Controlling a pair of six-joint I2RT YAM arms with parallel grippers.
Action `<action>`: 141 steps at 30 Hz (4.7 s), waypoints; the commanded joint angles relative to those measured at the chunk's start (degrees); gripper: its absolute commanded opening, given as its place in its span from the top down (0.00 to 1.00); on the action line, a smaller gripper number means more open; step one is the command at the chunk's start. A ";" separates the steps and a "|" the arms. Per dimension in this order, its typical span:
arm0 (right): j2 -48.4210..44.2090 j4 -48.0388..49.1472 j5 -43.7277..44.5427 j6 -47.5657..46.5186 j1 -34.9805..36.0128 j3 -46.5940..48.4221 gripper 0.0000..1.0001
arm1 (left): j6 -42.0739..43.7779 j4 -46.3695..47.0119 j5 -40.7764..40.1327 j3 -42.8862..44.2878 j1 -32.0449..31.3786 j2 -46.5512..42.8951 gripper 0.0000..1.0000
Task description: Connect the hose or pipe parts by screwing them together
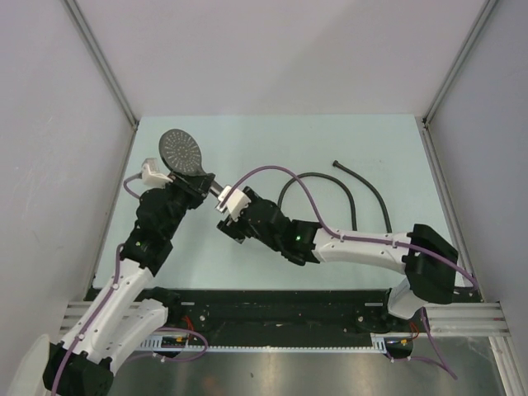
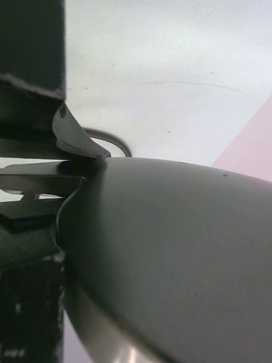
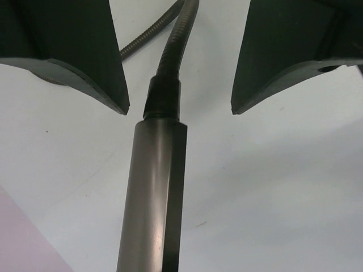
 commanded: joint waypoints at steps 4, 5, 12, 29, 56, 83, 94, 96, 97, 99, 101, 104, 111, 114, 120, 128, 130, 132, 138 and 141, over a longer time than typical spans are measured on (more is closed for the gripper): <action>3.49 5.08 10.34 -3.92 2.04 5.42 0.45 | -5.56 1.25 0.32 2.99 0.30 -3.15 1.00; 3.84 5.34 11.04 -4.00 2.13 5.60 0.58 | -5.74 1.16 0.31 2.82 0.30 -3.32 0.99; 2.45 3.15 3.34 -2.17 0.29 6.31 1.00 | 0.65 4.31 4.09 -0.34 0.30 -4.29 1.00; -1.61 10.42 -89.66 25.51 -30.04 6.13 1.00 | 0.59 68.83 34.06 -22.32 1.09 2.47 0.99; -10.48 -14.53 -7.19 5.32 -8.70 6.04 0.18 | 1.02 24.73 8.42 -9.41 1.45 -2.88 1.00; 3.06 1.58 8.37 -1.56 1.35 6.13 1.00 | -3.64 10.28 6.01 -6.67 1.36 -5.87 1.00; -4.59 -4.06 -52.77 12.24 -21.50 6.13 1.00 | 4.89 51.77 22.19 -21.35 1.80 -3.24 1.00; -3.98 -3.80 -60.71 14.09 -26.32 6.05 1.00 | 6.72 57.20 25.78 -22.14 1.80 -1.40 1.00; -3.45 -1.53 -70.94 18.36 -27.92 6.04 1.00 | 7.52 58.89 27.11 -22.15 1.80 -0.61 1.00; -1.17 1.55 -78.48 23.22 -31.17 6.05 1.00 | 9.10 62.92 29.75 -21.89 1.80 1.94 1.00; 0.24 5.77 -85.18 27.61 -31.45 6.05 1.00 | 8.41 63.82 31.86 -21.01 2.06 4.92 0.99; 1.91 12.18 -89.75 34.36 -31.27 5.87 1.00 | 7.97 66.11 32.83 -20.12 2.32 6.87 1.00; 3.05 19.65 -92.66 46.23 -31.80 5.69 1.00 | 7.97 67.87 32.83 -19.60 4.52 6.78 0.99; 3.32 23.44 -92.23 52.48 -32.15 5.61 1.00 | 7.71 68.31 34.15 -18.55 4.87 7.57 1.00; 5.25 35.81 -91.96 66.99 -32.94 3.50 0.85 | 2.96 75.60 38.90 -17.13 5.75 13.29 0.99; 4.47 42.53 -87.57 69.58 -36.37 -1.25 0.36 | 4.62 64.73 31.17 -17.40 7.25 11.09 1.00; 2.80 33.51 -84.68 64.14 -37.07 -1.51 0.32 | 4.89 62.08 29.42 -16.96 7.33 11.00 0.99; -0.44 19.68 -78.56 51.76 -37.34 -1.51 0.29 | 4.63 58.74 28.79 -16.26 7.42 11.88 0.99; -8.54 -4.46 -51.68 31.70 -36.99 -1.43 0.00 | 3.31 48.46 26.60 -11.70 7.69 17.06 1.00; -11.44 -9.92 -42.52 29.93 -36.55 -1.43 0.00 | 3.57 43.01 27.12 -7.57 7.86 22.15 1.00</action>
